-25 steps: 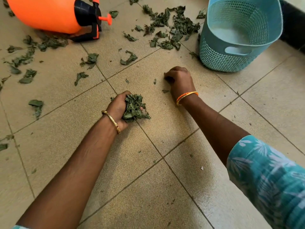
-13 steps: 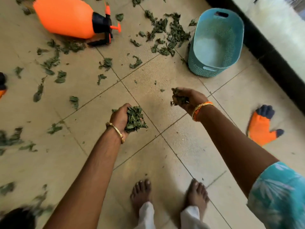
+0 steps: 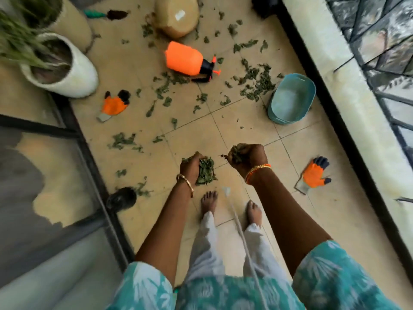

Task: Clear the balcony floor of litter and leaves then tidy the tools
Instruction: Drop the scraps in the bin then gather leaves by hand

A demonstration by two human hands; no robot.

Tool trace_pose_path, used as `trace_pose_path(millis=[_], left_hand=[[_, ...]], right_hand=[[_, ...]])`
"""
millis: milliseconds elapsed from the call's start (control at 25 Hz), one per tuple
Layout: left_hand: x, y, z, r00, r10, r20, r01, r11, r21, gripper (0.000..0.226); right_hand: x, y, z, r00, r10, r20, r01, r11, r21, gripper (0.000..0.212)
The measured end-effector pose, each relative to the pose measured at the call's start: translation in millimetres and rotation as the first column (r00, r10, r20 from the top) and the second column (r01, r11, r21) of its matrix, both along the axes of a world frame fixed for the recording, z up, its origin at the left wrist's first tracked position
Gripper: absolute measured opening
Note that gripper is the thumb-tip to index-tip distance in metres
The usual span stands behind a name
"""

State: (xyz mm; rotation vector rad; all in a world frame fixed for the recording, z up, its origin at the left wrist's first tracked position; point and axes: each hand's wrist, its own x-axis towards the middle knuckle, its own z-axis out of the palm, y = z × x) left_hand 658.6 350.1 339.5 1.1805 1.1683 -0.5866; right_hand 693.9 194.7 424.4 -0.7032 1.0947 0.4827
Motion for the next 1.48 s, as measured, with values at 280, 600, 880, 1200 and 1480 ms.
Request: trace_pose_path(millis=[280, 600, 880, 1200, 1480], left_hand=[[-73, 10, 90, 0.982, 0.185, 0.044, -0.186, 0.983, 0.011, 0.076], [-200, -68, 166, 0.731, 0.660, 0.172, -0.656, 0.750, -0.088, 0.050], [-344, -143, 205, 0.336, 0.932, 0.136, -0.925, 0.354, -0.137, 0.054], [-551, -230, 207, 0.010, 0.986, 0.165, -0.994, 0.028, -0.107, 0.021], [-735, -313, 157, -0.113, 0.986, 0.123, -0.992, -0.106, -0.064, 0.051]], right_hand=[[-46, -4, 99, 0.970, 0.226, 0.089, -0.226, 0.974, -0.005, 0.016], [-111, -29, 134, 0.652, 0.747, 0.130, -0.740, 0.664, -0.103, 0.027], [-234, -32, 149, 0.291, 0.954, 0.071, -0.947, 0.298, -0.117, 0.029], [-423, -58, 149, -0.070, 0.996, 0.057, -0.991, -0.063, -0.117, 0.030], [-620, -123, 122, -0.336, 0.941, -0.034, -0.934, -0.337, -0.118, 0.019]])
